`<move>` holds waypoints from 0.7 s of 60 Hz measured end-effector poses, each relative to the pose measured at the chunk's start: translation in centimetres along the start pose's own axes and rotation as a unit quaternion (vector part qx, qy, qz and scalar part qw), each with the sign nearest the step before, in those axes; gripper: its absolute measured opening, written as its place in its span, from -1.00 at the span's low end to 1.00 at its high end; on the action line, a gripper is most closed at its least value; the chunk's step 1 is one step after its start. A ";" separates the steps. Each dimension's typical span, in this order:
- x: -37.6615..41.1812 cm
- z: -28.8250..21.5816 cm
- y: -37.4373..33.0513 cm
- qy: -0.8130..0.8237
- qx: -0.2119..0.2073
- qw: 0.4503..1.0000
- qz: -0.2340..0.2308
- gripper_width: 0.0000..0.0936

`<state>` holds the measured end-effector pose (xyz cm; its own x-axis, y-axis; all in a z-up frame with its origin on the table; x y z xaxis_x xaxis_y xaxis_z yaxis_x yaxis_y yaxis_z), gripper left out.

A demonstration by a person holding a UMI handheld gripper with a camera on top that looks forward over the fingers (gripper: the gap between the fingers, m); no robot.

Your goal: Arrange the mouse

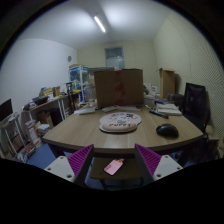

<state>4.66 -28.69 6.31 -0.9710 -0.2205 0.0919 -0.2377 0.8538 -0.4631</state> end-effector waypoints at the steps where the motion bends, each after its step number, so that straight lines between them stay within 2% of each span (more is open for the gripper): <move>1: 2.7 0.5 0.0 0.002 -0.001 1.000 0.006 0.77; 16: -0.6 0.7 0.6 0.012 -0.001 0.999 0.040 0.77; 29: -9.0 -0.3 2.2 0.012 -0.011 0.995 0.096 0.76; 33: -14.1 -1.0 3.8 0.018 -0.010 0.994 0.105 0.75; 42: -19.3 -0.5 7.1 0.018 0.008 0.993 0.121 0.74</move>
<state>21.68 -18.16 1.71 -0.9999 0.0066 0.0079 0.0019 0.8723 -0.4889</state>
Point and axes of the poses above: the point between the fingertips, and its own axes, seen from behind it with the camera up: x to the left, z down, y forward, the way the camera looks, the point moved 6 cm from there along -y, backward, against the way the camera looks, and after that the axes turned 9 degrees about x, right-handed, at the moved point
